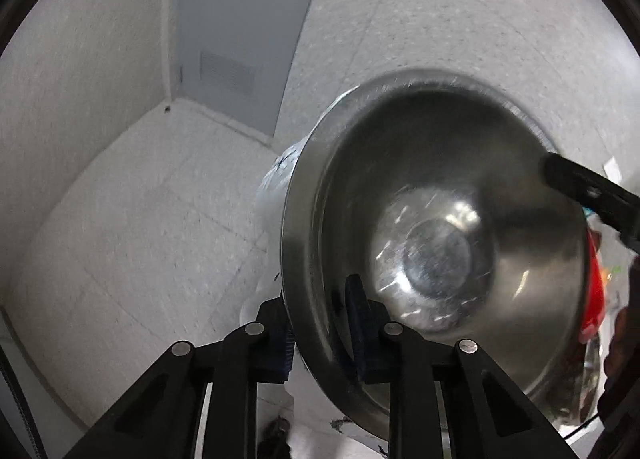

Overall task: Organize plates and bowls
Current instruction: 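Carry the large steel bowl into the red basin and open both grippers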

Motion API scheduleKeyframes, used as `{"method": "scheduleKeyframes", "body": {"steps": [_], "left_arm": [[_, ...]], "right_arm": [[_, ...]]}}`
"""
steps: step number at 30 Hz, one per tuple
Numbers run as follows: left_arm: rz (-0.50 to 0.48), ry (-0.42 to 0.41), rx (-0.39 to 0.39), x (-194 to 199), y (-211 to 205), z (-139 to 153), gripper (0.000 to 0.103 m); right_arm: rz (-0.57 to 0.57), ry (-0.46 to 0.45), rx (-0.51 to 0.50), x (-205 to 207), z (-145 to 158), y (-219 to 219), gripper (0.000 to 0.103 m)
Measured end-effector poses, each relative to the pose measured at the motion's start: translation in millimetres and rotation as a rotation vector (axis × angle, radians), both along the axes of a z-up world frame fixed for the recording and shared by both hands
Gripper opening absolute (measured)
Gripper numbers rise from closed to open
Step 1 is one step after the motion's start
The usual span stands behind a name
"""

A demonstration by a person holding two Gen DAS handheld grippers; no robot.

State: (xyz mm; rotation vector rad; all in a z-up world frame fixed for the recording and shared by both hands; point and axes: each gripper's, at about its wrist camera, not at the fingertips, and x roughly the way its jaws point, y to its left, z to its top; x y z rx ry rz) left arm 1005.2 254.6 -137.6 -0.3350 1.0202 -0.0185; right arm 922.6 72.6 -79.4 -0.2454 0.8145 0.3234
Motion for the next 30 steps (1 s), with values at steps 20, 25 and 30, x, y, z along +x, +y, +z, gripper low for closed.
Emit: {"method": "scheduleKeyframes", "body": {"steps": [20, 25, 30], "left_arm": [[0.018, -0.172, 0.033, -16.9, -52.5, 100.7, 0.017], [-0.047, -0.246, 0.068, -9.4, -121.0, 138.3, 0.018], [-0.128, -0.234, 0.084, 11.4, -192.5, 134.5, 0.018]], "right_arm": [[0.090, 0.046, 0.158, -5.5, 33.9, -33.1, 0.029], [0.055, -0.024, 0.189, -8.9, 64.6, -80.2, 0.029], [-0.007, -0.030, 0.215, -6.1, 70.4, -140.6, 0.029]]}}
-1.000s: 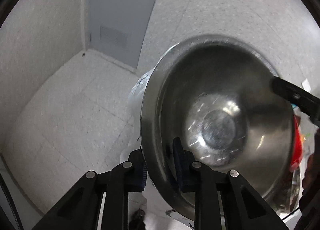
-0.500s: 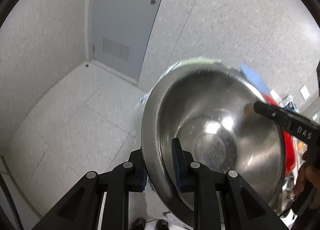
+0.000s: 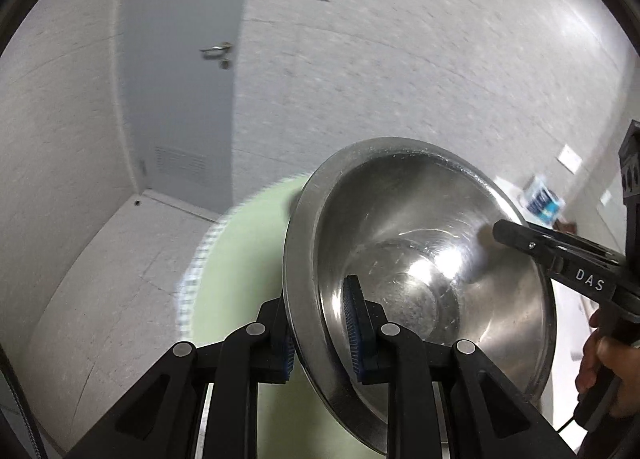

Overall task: Organize plates and bowls
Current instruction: 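Carry the large steel bowl into the red basin and open both grippers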

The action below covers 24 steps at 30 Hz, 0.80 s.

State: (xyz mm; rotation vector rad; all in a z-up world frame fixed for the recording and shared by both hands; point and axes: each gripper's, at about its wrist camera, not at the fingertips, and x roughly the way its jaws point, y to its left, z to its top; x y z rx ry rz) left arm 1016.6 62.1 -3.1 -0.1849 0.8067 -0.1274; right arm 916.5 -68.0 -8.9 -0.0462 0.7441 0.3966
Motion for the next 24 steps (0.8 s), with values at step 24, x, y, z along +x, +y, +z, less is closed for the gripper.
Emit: {"method": "scheduleKeyframes", "body": {"steps": [24], "left_arm": [[-0.089, 0.164, 0.131, 101.6, -123.7, -62.5, 0.033]], "right_arm": [[-0.077, 0.157, -0.031, 7.0, -69.5, -92.0, 0.029]]}}
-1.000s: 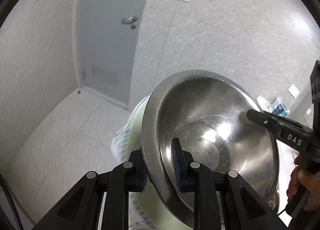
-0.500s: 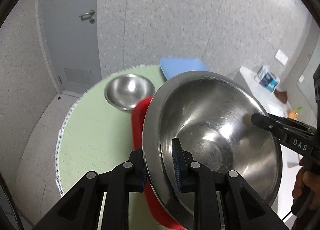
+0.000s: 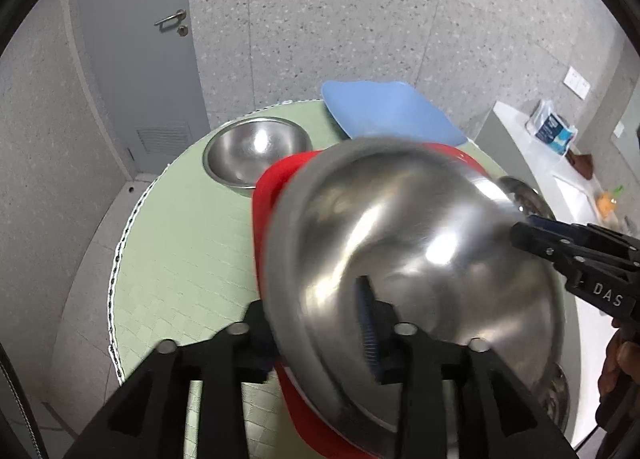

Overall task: Organize plates and bowls
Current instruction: 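Carry the large steel bowl into the red basin and open both grippers, then grasp the edge of the light-blue plate with both grippers and lift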

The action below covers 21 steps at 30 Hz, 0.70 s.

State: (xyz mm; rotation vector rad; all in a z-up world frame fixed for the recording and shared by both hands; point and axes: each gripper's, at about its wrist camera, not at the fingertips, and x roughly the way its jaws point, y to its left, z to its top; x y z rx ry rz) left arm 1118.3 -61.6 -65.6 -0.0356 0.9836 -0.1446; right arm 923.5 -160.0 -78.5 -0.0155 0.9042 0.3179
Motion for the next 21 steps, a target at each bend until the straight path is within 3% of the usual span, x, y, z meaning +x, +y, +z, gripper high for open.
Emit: {"method": "scheduleKeyframes", "body": {"steps": [5, 7, 9, 12, 16, 21], "left_arm": [[-0.026, 0.005, 0.025, -4.5, -9.8, -11.9, 0.044], [-0.035, 0.004, 0.009, -9.3, -8.1, -11.1, 0.056], [-0.019, -0.018, 0.012, -12.0, -9.4, -5.5, 0.084], [-0.022, -0.075, 0.005, -24.8, 5.8, 6.6, 0.100], [-0.021, -0.125, -0.002, -27.7, 0.7, 23.7, 0.102], [-0.028, -0.117, -0.047, -0.5, -7.4, 30.0, 0.102]], "right_arm": [[0.029, 0.014, -0.003, -3.4, -10.8, 10.6, 0.029], [0.035, 0.022, 0.006, -5.6, -13.7, 13.3, 0.029], [0.034, 0.017, 0.007, -8.6, -13.7, 13.2, 0.029], [0.029, 0.007, 0.021, -9.3, -7.9, 7.5, 0.029], [0.021, -0.030, 0.058, -7.4, 13.2, -6.6, 0.032], [-0.011, -0.087, 0.056, 11.7, 41.2, -32.8, 0.052]]}}
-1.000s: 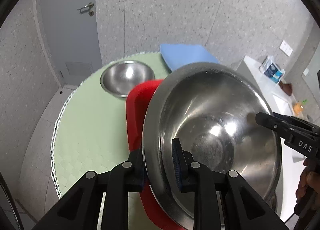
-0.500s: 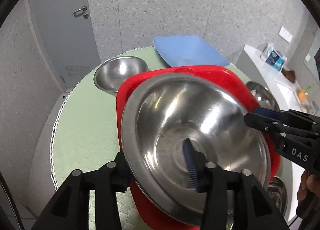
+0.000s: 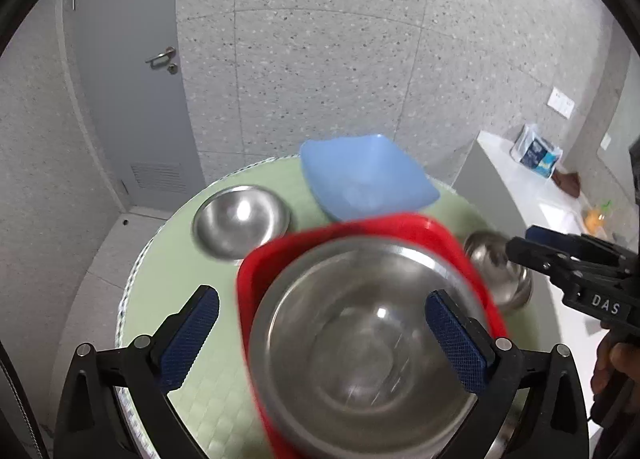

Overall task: Organize plates and bowls
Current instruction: 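Grasp the edge of the light-blue plate with both grippers and lift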

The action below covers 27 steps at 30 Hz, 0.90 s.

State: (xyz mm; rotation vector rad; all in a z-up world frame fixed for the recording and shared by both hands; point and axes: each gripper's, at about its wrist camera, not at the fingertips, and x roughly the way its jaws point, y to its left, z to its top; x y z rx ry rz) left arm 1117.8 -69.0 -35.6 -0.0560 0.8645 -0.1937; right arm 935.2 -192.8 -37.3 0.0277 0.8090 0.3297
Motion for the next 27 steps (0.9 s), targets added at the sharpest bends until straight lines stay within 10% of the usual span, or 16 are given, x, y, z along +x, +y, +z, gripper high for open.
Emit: {"method": "scheduleKeyframes", "body": {"steps": [9, 19, 27], "left_arm": [[0.018, 0.121, 0.013, 110.5, -11.1, -12.3, 0.102], [0.065, 0.342, 0.113, 220.8, -30.5, -82.5, 0.099], [0.036, 0.424, 0.182, 253.0, -56.2, -123.4, 0.068]], "right_arm": [[-0.040, 0.022, -0.009, 80.3, 5.4, -41.4, 0.067], [-0.031, 0.232, 0.026, 186.4, -58.4, -44.1, 0.067], [0.000, 0.360, 0.066, 223.6, -98.6, -37.5, 0.063]]}}
